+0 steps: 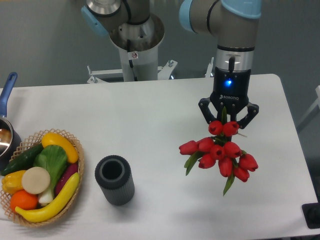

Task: Pick up the flowers from the vase
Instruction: 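Carry the tulip bunch away from the vase and hold it raised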

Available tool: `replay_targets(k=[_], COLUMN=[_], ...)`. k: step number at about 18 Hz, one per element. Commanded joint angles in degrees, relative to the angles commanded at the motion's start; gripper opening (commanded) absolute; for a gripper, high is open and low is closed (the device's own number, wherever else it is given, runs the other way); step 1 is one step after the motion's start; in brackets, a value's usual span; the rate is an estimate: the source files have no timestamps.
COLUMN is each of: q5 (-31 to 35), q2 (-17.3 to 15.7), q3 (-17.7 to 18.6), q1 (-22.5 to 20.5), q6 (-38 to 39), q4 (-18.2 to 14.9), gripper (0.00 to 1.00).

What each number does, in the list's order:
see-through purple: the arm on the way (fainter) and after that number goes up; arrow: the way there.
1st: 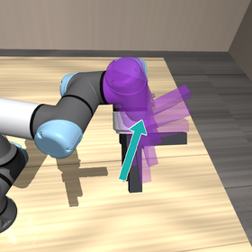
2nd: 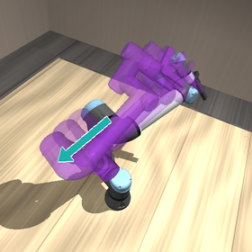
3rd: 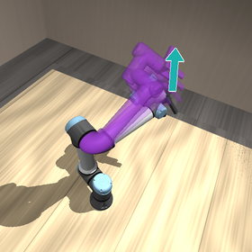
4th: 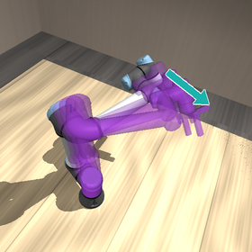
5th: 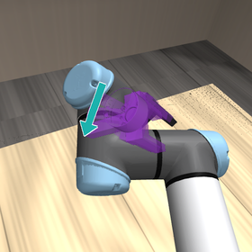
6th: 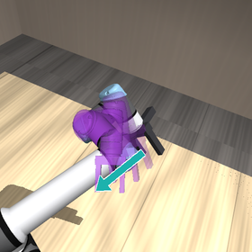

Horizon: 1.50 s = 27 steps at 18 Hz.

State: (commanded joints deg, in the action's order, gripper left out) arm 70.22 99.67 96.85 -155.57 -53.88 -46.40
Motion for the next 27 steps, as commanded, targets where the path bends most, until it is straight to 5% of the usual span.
replay_targets(k=[4, 11, 15, 23, 27], q5=[2.80, 14.31, 15.56, 24.86, 25.58], q2=[0.00, 0.70, 0.70, 1.66, 1.93], q3=[-0.44, 0.70, 0.70, -0.17, -0.26], q1=[-0.88, -0.79, -0.79, -0.62, -0.79], q6=[-0.44, -0.97, -2.55, -8.43, -9.05], q4=[-3.69, -4.75, -5.45, -13.71, -14.24], gripper=[0.30, 0.29, 0.30, 0.30, 0.29])
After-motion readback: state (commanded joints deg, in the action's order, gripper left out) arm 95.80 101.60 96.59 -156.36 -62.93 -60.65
